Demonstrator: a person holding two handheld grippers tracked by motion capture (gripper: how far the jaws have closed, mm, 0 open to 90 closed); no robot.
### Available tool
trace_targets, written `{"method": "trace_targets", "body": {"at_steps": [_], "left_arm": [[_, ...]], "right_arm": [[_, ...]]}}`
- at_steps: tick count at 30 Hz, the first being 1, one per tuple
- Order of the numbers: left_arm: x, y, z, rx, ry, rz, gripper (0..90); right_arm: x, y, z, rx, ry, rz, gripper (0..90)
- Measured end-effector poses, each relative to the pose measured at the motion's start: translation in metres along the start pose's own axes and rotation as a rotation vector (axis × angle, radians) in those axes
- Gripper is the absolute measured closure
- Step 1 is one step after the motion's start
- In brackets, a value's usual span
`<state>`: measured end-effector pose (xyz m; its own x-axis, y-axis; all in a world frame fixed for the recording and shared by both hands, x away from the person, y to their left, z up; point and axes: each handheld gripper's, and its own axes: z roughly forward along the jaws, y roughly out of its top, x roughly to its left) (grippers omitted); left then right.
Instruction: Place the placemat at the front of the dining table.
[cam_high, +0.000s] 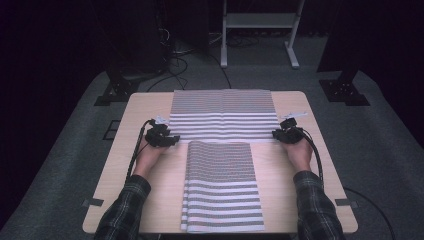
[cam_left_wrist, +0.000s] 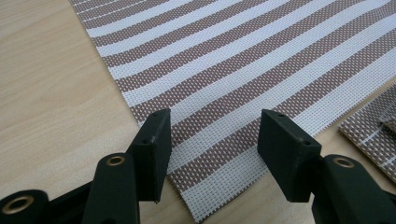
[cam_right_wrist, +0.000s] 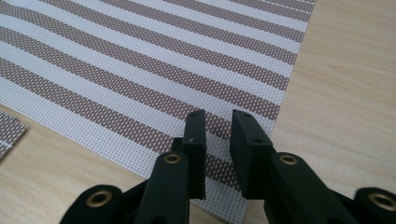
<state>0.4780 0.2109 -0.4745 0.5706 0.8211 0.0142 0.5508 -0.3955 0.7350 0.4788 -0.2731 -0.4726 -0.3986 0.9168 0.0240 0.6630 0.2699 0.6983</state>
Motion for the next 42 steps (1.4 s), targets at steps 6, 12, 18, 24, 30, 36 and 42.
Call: {"method": "trace_targets", "body": {"at_steps": [6, 12, 18, 24, 30, 36, 42], "left_arm": [[0.005, -0.003, 0.0, -0.004, 0.01, -0.026, 31.5], [0.007, -0.002, -0.006, 0.003, -0.013, -0.056, 18.5], [0.004, 0.0, -0.02, 0.009, -0.03, -0.051, 4.8], [-0.002, -0.002, -0.035, 0.006, -0.06, -0.045, 0.0], [-0.008, -0.006, -0.061, -0.028, -0.067, -0.031, 0.0], [-0.016, -0.016, -0.078, -0.029, -0.061, -0.016, 0.0], [-0.026, -0.031, -0.098, -0.038, -0.058, 0.002, 0.0]], "right_arm": [[0.0, -0.007, -0.003, -0.026, -0.004, -0.001, 66.5], [-0.002, -0.006, -0.009, -0.012, 0.006, 0.024, 49.1], [0.003, -0.004, -0.019, 0.035, 0.025, 0.042, 22.9], [0.007, -0.012, -0.031, 0.047, 0.003, 0.047, 8.6], [0.004, -0.027, -0.057, -0.008, 0.036, 0.076, 8.6], [0.006, -0.039, -0.076, -0.034, 0.035, 0.065, 8.6], [0.016, -0.047, -0.097, -0.065, 0.052, 0.038, 8.6]]}}
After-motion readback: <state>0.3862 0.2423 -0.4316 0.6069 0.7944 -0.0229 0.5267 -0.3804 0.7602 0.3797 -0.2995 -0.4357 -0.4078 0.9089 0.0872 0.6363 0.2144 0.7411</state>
